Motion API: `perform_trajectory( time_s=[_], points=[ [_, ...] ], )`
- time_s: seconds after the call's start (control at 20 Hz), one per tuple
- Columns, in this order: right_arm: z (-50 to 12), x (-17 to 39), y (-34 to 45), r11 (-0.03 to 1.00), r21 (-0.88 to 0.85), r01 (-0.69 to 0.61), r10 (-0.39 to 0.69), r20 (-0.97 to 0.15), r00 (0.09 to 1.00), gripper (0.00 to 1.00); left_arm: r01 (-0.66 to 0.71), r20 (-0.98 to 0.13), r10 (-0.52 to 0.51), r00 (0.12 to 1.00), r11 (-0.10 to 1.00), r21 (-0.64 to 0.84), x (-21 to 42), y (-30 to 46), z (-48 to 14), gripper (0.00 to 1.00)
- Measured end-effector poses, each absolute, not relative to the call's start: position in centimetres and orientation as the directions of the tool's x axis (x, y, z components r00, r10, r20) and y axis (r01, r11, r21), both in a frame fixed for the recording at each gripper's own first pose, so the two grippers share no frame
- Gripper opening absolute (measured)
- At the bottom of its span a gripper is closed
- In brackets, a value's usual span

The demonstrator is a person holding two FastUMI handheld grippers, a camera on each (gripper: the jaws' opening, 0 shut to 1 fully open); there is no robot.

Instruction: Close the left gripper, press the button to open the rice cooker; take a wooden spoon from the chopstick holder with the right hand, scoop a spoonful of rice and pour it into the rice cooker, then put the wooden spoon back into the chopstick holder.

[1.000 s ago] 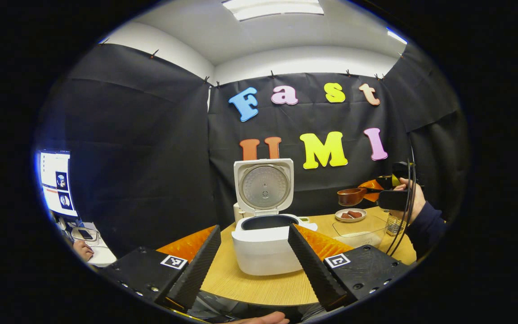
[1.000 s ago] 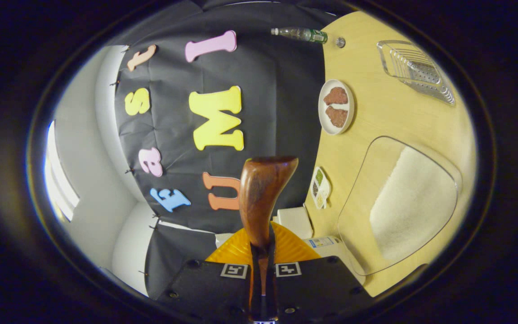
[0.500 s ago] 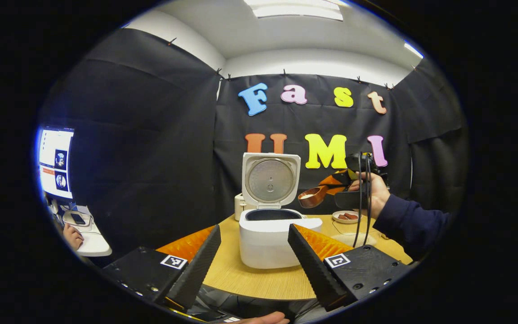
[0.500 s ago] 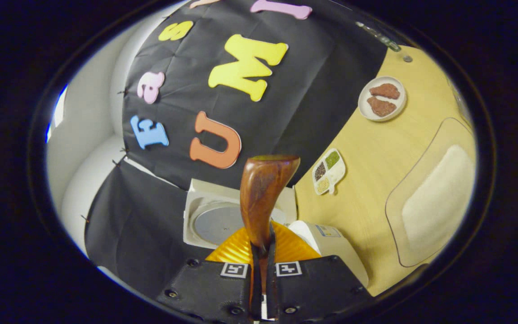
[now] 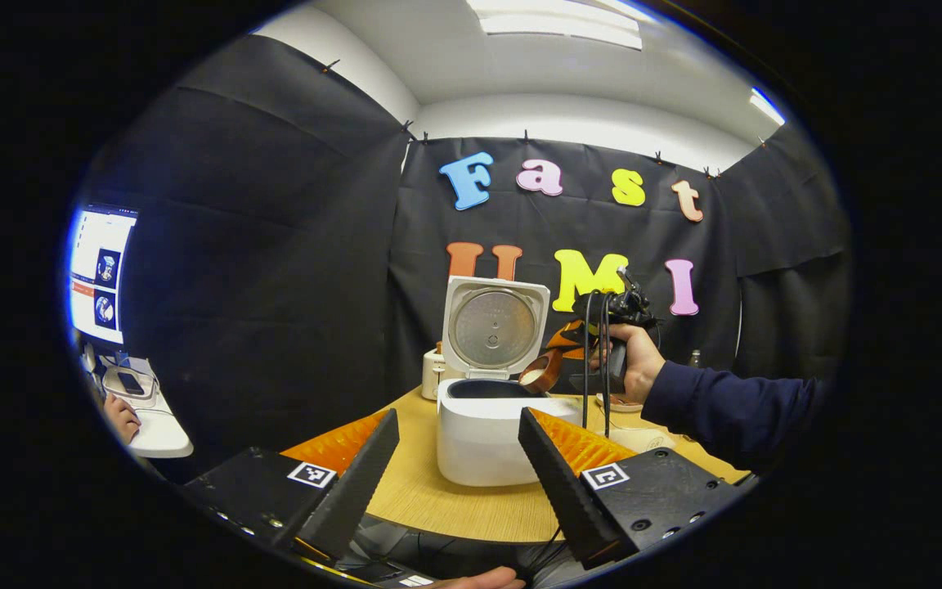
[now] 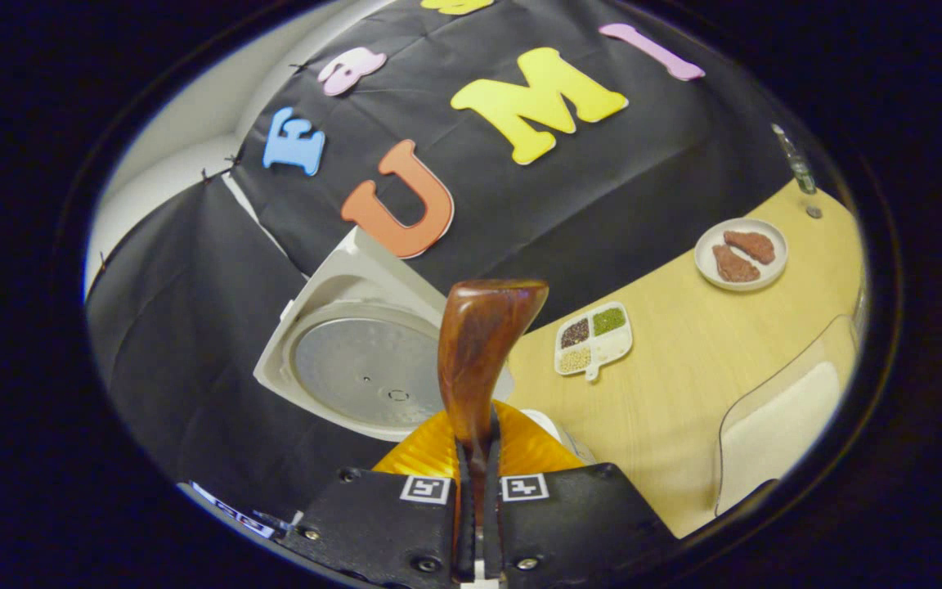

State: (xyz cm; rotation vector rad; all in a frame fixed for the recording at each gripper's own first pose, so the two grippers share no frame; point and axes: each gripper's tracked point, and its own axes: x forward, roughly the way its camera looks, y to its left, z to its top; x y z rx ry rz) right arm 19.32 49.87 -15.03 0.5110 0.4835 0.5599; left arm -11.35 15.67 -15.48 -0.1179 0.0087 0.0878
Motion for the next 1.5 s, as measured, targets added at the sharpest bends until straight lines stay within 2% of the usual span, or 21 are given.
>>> perform_trajectory(
  time_s=[0.2,0.55,0.8,0.95,1.0,1.05,1.2,1.5],
  points=[
    [-14.5,17.9,51.8,0.753,0.468,-0.462,0.619,-0.267,0.738,0.1,-0.089,-0.021,0.087,0.996,0.99,-0.112,-11.5,15.6,-15.9,0.94],
    [-13.1,17.7,53.8,0.82,0.186,-0.542,0.571,-0.203,0.795,0.1,-0.108,-0.019,0.107,0.994,0.988,-0.113,-11.9,16.3,-16.3,0.94],
    [-12.7,17.9,53.4,0.851,0.012,-0.525,0.52,-0.157,0.84,0.1,-0.085,-0.03,0.083,0.996,0.99,-0.112,-11.7,15.5,-16.4,0.94],
    [-12.1,16.7,54.3,0.823,-0.116,-0.556,0.546,-0.105,0.831,0.09,-0.08,-0.037,0.076,0.996,0.992,-0.095,-11.7,15.2,-16.7,0.94],
    [-11.6,16.1,54.5,0.814,-0.157,-0.56,0.555,-0.075,0.828,0.12,-0.079,-0.04,0.075,0.996,0.993,-0.092,-11.7,15.2,-16.6,0.94],
    [-11.0,15.5,54.6,0.803,-0.218,-0.554,0.559,-0.043,0.828,0.1,-0.079,-0.041,0.075,0.996,0.993,-0.092,-11.7,15.2,-16.7,0.94],
    [-10.1,14.2,54.4,0.771,-0.393,-0.501,0.552,0.02,0.834,0.09,-0.076,-0.053,0.072,0.996,0.993,-0.094,-12.0,15.0,-16.7,0.94],
    [-8.6,12.7,53.2,0.778,-0.422,-0.466,0.529,0.039,0.848,0.09,-0.082,-0.034,0.08,0.996,0.993,-0.089,-12.8,14.8,-15.4,0.94]
  ],
)
